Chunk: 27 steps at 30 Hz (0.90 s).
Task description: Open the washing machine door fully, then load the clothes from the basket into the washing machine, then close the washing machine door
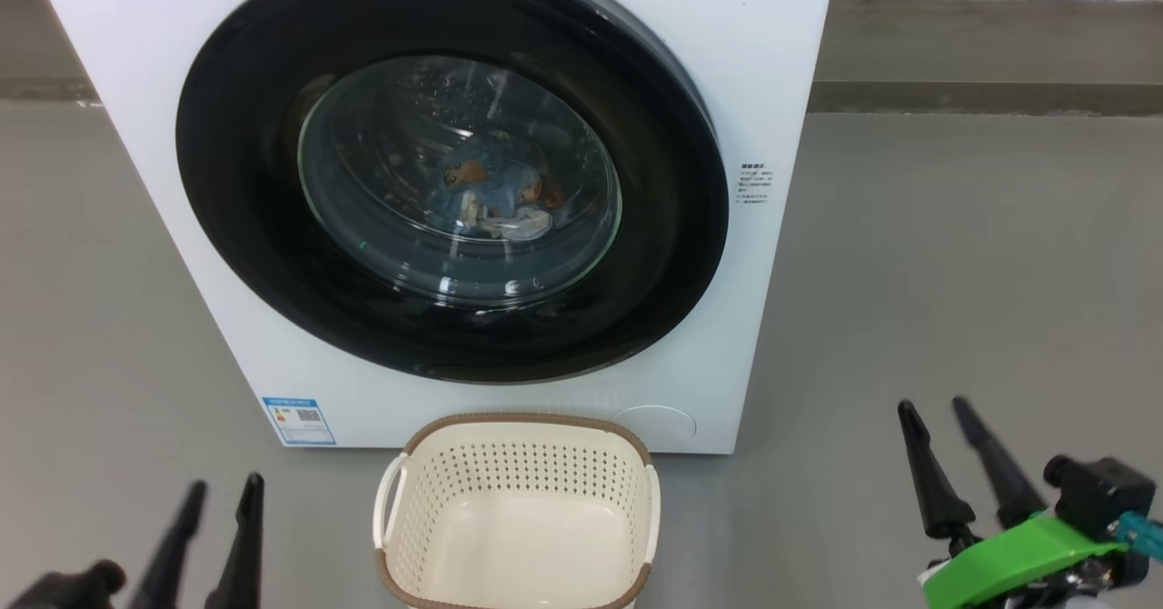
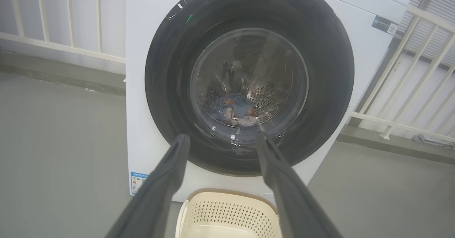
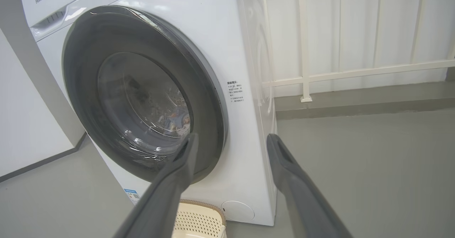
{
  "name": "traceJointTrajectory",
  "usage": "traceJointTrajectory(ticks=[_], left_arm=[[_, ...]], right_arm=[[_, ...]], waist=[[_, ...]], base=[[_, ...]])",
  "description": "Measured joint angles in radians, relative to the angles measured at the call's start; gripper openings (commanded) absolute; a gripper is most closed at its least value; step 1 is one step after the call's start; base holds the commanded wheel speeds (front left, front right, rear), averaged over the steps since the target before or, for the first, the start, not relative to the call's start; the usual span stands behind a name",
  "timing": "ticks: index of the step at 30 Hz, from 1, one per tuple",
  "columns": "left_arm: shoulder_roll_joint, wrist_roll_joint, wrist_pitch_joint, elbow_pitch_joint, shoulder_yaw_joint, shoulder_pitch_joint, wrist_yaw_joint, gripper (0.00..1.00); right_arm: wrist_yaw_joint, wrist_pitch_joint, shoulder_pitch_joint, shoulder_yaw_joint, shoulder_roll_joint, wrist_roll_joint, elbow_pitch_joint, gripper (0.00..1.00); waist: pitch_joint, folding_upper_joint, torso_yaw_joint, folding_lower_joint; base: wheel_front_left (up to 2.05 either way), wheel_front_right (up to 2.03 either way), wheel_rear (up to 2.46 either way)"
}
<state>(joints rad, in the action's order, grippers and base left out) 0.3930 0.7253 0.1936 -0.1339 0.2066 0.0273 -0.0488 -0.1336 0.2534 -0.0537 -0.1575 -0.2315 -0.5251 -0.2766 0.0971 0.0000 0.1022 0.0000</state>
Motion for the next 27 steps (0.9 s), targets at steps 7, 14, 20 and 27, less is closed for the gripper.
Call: traceJointTrajectory(ticks=[7,14,20,27], left_arm=[[-0.072,0.006,-0.006,-0.062,0.028,0.049,0.0,0.0],[-0.08,0.055,-0.018,-0.062,0.014,0.049,-0.003,0.0],[-0.095,0.102,-0.031,-0.065,0.0,0.048,-0.004,0.0],[-0.11,0.151,-0.05,-0.07,-0.017,0.047,-0.005,0.0]], right_arm=[[0.0,-0.009,0.065,-0.01,0.049,-0.016,-0.07,0.0],[0.0,-0.033,0.064,0.002,0.052,-0.06,-0.067,0.0],[0.0,-0.05,0.064,0.015,0.061,-0.112,-0.064,0.0],[0.0,-0.068,0.062,0.034,0.068,-0.173,-0.06,0.0]], waist=[[-0.001,0.0,-0.001,0.0],[-0.005,0.0,-0.007,0.0012],[-0.012,0.0,-0.012,0.0002],[-0.018,0.0,-0.018,0.0001]], base=[[0.0,0.0,0.0],[0.0,0.0,0.0],[0.0,0.0,0.0],[0.0,0.0,0.0]])
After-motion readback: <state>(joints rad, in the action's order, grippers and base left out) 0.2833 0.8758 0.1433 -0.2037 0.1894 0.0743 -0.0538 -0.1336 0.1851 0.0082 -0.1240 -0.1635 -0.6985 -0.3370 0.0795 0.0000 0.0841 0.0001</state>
